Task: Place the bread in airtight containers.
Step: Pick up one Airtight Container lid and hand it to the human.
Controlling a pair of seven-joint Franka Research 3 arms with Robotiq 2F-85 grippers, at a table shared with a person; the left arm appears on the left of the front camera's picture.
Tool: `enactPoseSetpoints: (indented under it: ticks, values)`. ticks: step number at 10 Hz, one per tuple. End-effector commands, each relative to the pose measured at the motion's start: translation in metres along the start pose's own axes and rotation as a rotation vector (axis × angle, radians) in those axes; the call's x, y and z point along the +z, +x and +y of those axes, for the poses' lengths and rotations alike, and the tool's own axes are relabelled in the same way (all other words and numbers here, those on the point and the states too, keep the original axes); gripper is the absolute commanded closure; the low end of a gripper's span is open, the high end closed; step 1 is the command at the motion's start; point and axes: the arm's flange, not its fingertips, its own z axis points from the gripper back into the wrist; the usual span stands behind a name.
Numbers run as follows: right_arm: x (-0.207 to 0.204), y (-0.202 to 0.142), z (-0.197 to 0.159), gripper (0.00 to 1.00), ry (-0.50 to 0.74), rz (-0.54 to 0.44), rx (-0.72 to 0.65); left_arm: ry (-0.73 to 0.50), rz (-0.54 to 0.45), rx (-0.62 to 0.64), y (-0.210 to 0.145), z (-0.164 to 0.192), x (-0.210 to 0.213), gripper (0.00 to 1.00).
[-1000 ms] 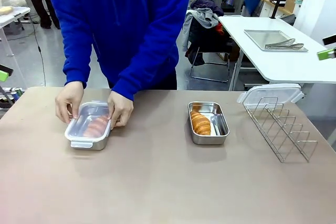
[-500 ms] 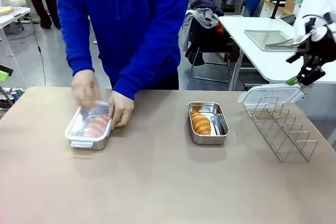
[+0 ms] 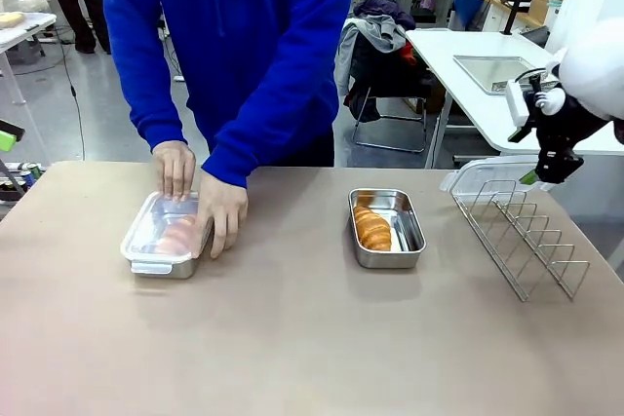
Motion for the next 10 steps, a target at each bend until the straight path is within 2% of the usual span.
enactPoseSetpoints:
  ticks: [1, 3, 4, 5, 6, 7, 8, 10]
  values:
    - [-0.013, -0.001, -0.009, 0.0, -0.008, 0.046, 0.048, -0.01, 0.0, -0.018, 0.001, -0.002, 0.001, 0.0]
    - [-0.024, -0.002, -0.011, 0.0, -0.021, 0.073, 0.061, -0.01, 0.0, -0.018, 0.001, -0.002, 0.001, 0.0]
    - [-0.027, -0.002, -0.012, 0.6, -0.023, 0.067, 0.055, -0.01, 0.0, -0.018, 0.001, -0.002, 0.001, 0.0]
    - [-0.024, -0.003, -0.011, 0.6, -0.039, 0.065, 0.049, -0.01, 0.0, -0.018, 0.001, -0.002, 0.001, 0.0]
    - [-0.022, -0.003, -0.011, 1.0, -0.051, 0.061, 0.05, -0.01, 0.0, -0.018, 0.001, -0.002, 0.001, 0.0]
    - [-0.02, -0.003, -0.013, 0.65, -0.057, 0.063, 0.046, -0.01, 0.0, -0.018, 0.001, -0.002, 0.001, 0.0]
    - [-0.019, -0.003, -0.012, 1.0, -0.059, 0.061, 0.042, -0.01, 0.0, -0.018, 0.001, -0.002, 0.001, 0.0]
    - [-0.015, -0.003, -0.012, 1.0, -0.071, 0.065, 0.043, -0.01, 0.0, -0.018, 0.001, -0.002, 0.001, 0.0]
